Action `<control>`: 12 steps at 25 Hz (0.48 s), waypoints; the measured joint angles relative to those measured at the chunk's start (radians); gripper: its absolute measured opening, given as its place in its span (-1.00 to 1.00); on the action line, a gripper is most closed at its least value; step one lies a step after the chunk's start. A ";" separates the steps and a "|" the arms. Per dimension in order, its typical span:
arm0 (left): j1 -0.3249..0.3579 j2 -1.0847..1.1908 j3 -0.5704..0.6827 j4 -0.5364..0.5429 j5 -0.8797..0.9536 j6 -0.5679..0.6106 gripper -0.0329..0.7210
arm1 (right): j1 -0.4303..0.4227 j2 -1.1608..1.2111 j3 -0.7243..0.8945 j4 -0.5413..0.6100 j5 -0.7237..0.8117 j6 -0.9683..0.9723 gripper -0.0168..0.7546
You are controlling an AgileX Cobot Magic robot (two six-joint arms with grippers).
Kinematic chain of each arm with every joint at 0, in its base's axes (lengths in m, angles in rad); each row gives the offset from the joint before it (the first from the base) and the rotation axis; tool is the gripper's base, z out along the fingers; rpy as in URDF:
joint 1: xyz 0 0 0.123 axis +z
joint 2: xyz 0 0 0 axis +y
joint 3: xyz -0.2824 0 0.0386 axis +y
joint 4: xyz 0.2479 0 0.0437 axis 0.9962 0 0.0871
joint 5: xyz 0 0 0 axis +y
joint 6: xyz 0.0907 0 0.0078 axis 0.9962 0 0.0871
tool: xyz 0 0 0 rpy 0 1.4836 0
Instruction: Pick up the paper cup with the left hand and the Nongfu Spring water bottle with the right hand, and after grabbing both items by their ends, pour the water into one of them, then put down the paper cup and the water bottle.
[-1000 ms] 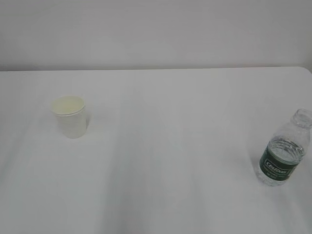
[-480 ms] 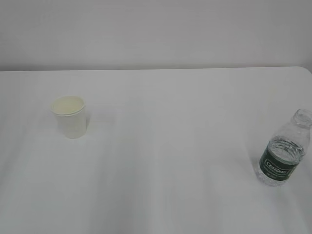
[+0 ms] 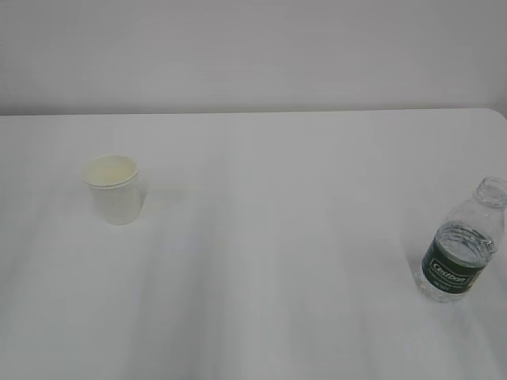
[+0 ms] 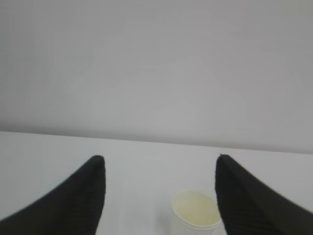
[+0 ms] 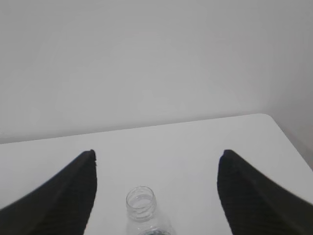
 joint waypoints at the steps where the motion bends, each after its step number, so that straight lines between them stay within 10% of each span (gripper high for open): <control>1: 0.000 0.027 0.000 0.000 -0.013 0.000 0.42 | 0.000 0.002 0.005 0.000 -0.012 0.000 0.56; 12: -0.086 0.258 0.000 0.002 -0.195 -0.004 0.42 | 0.000 0.207 0.028 0.002 -0.154 0.009 0.56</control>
